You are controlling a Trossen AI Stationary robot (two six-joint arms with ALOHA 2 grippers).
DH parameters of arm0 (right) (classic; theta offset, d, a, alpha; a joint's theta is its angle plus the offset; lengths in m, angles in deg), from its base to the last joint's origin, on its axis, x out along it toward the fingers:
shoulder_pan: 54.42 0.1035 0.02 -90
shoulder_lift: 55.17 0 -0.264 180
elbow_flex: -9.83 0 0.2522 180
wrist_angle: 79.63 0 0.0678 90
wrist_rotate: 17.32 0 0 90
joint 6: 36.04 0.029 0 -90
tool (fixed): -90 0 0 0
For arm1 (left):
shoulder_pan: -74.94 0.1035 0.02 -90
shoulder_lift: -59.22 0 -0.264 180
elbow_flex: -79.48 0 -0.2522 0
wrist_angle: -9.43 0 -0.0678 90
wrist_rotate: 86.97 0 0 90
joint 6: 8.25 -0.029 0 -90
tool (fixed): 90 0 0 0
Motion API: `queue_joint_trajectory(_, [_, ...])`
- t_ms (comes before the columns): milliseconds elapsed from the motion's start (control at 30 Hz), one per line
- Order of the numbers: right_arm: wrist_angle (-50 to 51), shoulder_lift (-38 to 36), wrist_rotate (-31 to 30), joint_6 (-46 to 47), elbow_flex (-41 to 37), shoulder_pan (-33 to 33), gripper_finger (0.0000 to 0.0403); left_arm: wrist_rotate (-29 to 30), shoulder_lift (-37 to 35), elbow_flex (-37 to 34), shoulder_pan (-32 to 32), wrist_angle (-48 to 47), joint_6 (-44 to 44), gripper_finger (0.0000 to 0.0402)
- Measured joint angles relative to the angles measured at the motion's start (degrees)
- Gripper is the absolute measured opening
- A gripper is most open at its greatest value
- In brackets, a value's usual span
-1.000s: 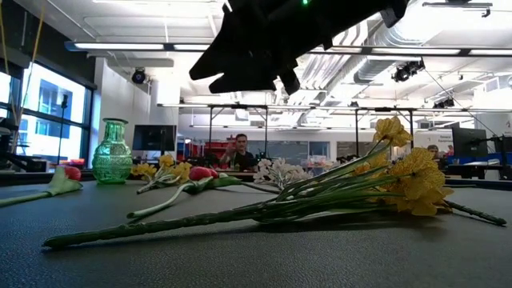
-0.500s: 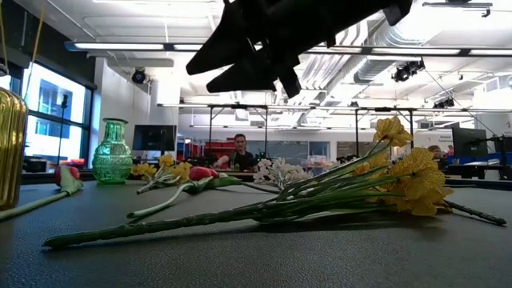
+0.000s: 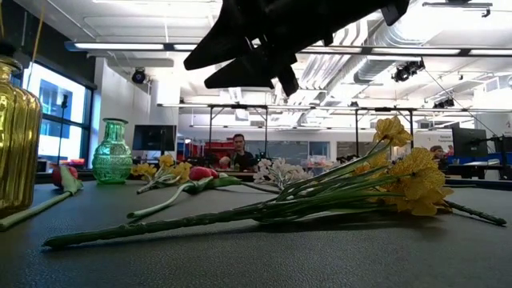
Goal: Sort flowers into vase by color
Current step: Move the yellow vase to the bottom right of the table
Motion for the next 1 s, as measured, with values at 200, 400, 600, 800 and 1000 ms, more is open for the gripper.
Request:
queue_joint_trajectory(200, [0.02,0.0,0.0,-0.65,0.0,0.0,0.0177,6.14,-0.76,0.83,-0.26,1.42,-1.7,0.0269])
queue_joint_trajectory(400, [-0.05,0.0,0.02,-1.56,0.0,0.13,0.0177,10.96,-0.76,0.37,-0.23,4.14,-1.71,0.0269])
queue_joint_trajectory(600, [-0.31,-3.37,6.2,-3.97,-0.07,0.56,0.0177,10.09,-0.74,0.32,1.86,5.71,-1.9,0.0269])
queue_joint_trajectory(800, [2.05,-9.93,6.59,-9.77,-0.04,4.52,0.0177,6.31,-0.72,0.3,4.54,8.92,-2.1,0.0268])
queue_joint_trajectory(1000, [4.44,-13.49,1.71,-13.76,-0.02,10.31,0.0177,5.26,-0.7,0.3,4.82,10.12,-1.01,0.0258])
